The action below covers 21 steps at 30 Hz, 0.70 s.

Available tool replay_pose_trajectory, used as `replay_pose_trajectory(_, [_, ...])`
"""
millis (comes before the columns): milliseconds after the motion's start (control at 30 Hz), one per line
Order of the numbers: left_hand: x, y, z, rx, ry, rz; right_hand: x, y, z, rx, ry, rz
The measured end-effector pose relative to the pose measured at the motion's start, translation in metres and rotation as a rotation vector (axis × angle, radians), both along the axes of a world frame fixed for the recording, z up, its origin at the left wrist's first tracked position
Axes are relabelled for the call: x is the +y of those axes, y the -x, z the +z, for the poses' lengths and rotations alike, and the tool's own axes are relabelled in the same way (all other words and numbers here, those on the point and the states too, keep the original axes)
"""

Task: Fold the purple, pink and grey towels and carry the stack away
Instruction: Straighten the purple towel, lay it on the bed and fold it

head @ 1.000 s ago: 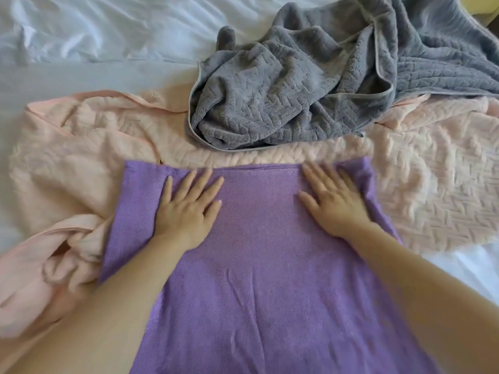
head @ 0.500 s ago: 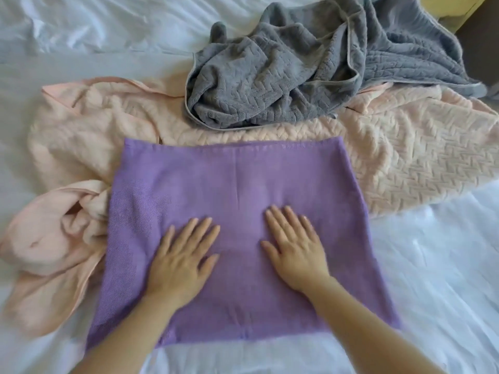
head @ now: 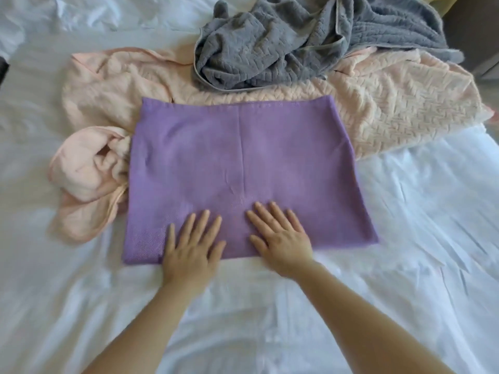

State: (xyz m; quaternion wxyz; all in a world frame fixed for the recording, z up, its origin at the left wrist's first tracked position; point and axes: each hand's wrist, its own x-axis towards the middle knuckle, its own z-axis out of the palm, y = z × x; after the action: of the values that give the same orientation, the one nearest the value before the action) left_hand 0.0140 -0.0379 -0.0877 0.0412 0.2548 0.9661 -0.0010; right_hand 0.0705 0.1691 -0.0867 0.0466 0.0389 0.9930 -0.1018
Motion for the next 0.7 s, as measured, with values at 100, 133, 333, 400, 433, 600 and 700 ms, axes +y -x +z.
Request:
replay_pose_trajectory(100, [-0.048, 0.004, -0.010, 0.049, 0.043, 0.102, 0.051, -0.029, -0.014, -0.082, -0.075, -0.205])
replay_pose_trajectory(133, [-0.063, 0.004, -0.010, 0.069, 0.036, 0.139, 0.071, -0.042, -0.016, -0.084, -0.114, -0.280])
replay_pose_trajectory(333, [-0.089, -0.001, 0.011, 0.019, -0.483, 0.682, 0.114, -0.080, 0.000, 0.094, 0.221, -0.734])
replay_pose_trajectory(400, [-0.086, 0.006, 0.018, -0.101, -0.683, 0.851, 0.119, -0.072, 0.007, 0.213, 0.441, -0.903])
replay_pose_trajectory(433, [-0.085, 0.011, 0.022, -0.178, -0.735, 0.925, 0.123, -0.067, 0.010, 0.215, 0.510, -0.946])
replay_pose_trajectory(600, [-0.085, 0.022, 0.033, -0.395, -0.883, 1.025, 0.138, -0.069, 0.019, 0.133, 0.607, -0.919])
replay_pose_trajectory(700, [-0.097, 0.012, 0.045, -0.352, -0.924, 1.018, 0.141, -0.085, 0.028, 0.136, 0.617, -0.892])
